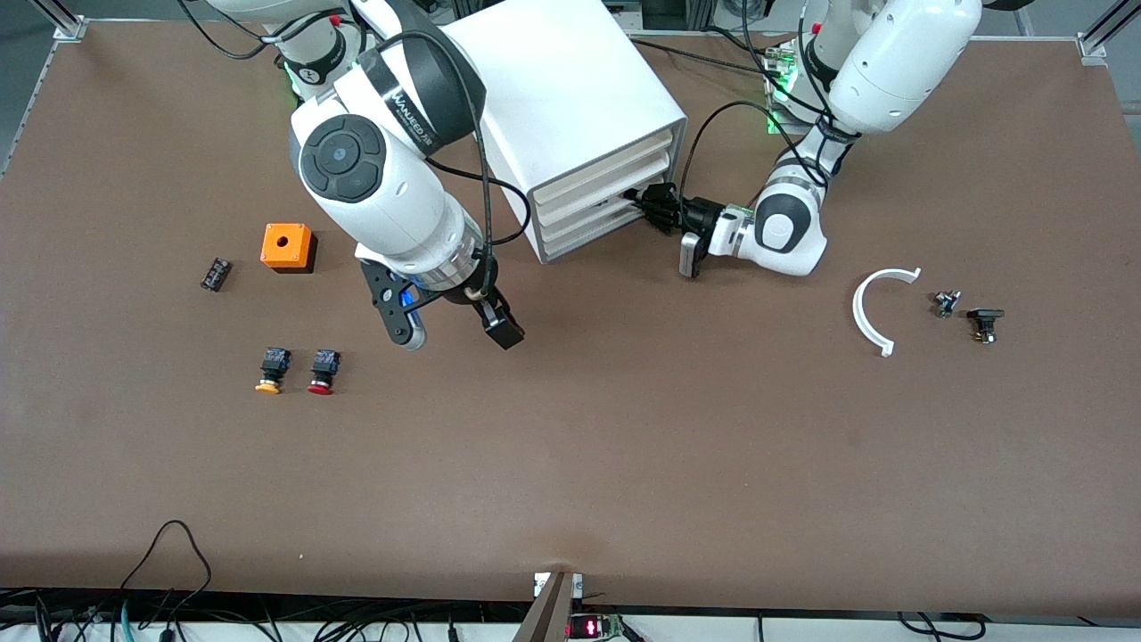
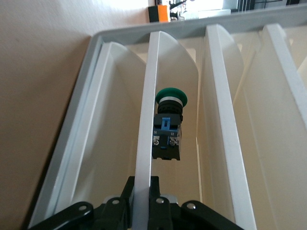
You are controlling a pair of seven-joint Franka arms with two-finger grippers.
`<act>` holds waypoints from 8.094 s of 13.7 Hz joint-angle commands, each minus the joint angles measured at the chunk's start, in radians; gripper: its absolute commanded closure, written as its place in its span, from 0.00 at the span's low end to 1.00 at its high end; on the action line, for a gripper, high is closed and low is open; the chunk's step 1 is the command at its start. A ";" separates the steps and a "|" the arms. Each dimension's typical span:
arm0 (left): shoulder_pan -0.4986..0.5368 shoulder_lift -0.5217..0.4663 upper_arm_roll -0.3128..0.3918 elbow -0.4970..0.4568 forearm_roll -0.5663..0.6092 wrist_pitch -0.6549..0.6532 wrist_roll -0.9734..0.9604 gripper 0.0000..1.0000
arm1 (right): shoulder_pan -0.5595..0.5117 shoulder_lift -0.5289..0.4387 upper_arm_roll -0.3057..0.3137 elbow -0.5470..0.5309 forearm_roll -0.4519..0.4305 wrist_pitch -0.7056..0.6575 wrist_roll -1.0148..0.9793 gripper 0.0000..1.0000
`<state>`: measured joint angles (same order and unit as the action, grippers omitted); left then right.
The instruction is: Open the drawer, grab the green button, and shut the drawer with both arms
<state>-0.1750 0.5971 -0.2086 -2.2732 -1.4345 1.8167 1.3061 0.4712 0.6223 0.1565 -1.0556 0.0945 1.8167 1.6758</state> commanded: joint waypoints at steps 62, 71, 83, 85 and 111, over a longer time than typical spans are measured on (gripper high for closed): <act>-0.145 -0.136 0.155 0.517 1.385 0.350 -2.010 0.00 | -0.175 -0.047 -0.052 -0.026 -0.022 -0.359 -1.244 1.00; -0.311 -0.074 0.155 0.400 1.387 0.563 -2.292 0.00 | -0.184 -0.052 -0.176 -0.390 -0.062 0.011 -1.455 1.00; -0.386 -0.099 0.055 0.388 1.382 0.359 -2.375 0.00 | -0.192 0.056 -0.189 -0.630 -0.058 0.397 -1.447 0.97; -0.383 -0.099 0.026 0.386 1.375 0.349 -2.378 0.00 | -0.197 0.066 -0.187 -0.626 -0.053 0.411 -1.440 0.59; -0.215 -0.164 -0.060 0.593 1.359 -0.002 -2.049 0.00 | -0.218 -0.521 -0.347 -0.526 -0.055 -0.088 -1.542 0.00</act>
<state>-0.4400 0.4575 -0.2696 -1.7317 -0.0725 1.8911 -0.8642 0.2633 0.1587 -0.1938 -1.5711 0.0392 1.7837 0.1424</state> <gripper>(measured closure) 0.000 0.000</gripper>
